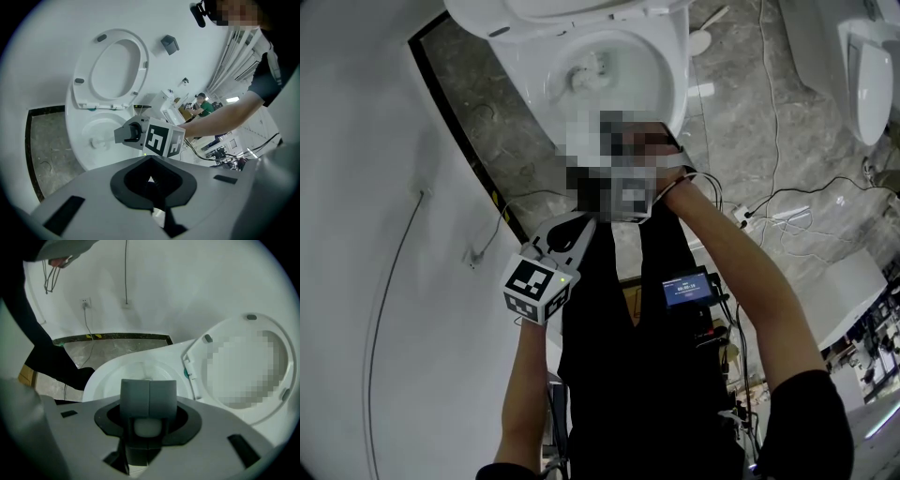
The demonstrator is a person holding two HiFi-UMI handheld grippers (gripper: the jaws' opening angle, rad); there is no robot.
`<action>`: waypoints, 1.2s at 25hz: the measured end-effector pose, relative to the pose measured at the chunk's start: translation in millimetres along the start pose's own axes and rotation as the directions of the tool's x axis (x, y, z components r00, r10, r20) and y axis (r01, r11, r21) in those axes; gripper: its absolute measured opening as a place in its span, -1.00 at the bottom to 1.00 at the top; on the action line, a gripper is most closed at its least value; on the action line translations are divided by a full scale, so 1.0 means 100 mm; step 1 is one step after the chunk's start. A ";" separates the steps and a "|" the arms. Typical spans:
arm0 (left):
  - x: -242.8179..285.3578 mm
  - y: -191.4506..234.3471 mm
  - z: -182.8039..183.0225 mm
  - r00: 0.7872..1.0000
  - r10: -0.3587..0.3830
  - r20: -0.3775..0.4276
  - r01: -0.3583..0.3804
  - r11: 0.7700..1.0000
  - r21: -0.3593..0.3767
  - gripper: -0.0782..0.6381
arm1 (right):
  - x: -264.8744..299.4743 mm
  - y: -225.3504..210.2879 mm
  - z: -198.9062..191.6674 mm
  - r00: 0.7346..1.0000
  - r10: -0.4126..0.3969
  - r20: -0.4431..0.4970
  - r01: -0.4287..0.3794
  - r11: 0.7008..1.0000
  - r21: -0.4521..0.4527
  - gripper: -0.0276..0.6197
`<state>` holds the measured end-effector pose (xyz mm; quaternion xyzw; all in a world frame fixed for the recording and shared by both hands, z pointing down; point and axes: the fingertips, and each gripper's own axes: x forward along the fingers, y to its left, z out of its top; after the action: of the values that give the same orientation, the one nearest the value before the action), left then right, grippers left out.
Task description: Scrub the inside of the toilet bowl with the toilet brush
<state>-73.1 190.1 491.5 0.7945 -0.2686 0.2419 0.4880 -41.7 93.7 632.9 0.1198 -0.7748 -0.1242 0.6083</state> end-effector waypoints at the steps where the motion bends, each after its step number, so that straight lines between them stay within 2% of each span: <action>1: 0.00 0.00 0.00 1.000 0.000 0.001 0.000 1.000 0.003 -0.75 | -0.01 0.04 -0.02 1.000 0.012 -0.001 -0.012 1.000 0.025 -0.39; 8: 0.06 -0.04 -0.01 1.000 -0.010 -0.004 0.010 1.000 0.008 -0.75 | -0.20 0.34 -0.19 0.996 0.084 -0.009 -0.082 0.990 0.117 -0.39; 13: 0.10 -0.07 -0.01 1.000 -0.014 -0.007 0.014 1.000 0.015 -0.75 | -0.42 0.52 -0.30 0.986 0.168 -0.013 -0.163 0.971 0.176 -0.39; 16: 0.10 -0.09 0.00 1.000 -0.013 -0.006 0.013 1.000 0.018 -0.75 | -0.58 0.66 -0.38 0.977 0.213 -0.023 -0.208 0.969 0.136 -0.39; 20: 0.11 -0.09 0.01 1.000 -0.016 -0.008 0.016 1.000 0.019 -0.75 | -0.74 0.75 -0.49 0.973 0.224 -0.049 -0.220 0.973 0.074 -0.39; 30: 0.13 -0.12 -0.02 1.000 -0.015 -0.020 0.015 0.999 0.029 -0.75 | -0.48 0.73 -0.86 0.969 0.159 -0.187 -0.177 0.980 -0.086 -0.39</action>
<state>-55.8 194.4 493.0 0.8010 -0.2542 0.2499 0.4809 50.2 175.0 633.5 0.0333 -0.7169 -0.1003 0.6891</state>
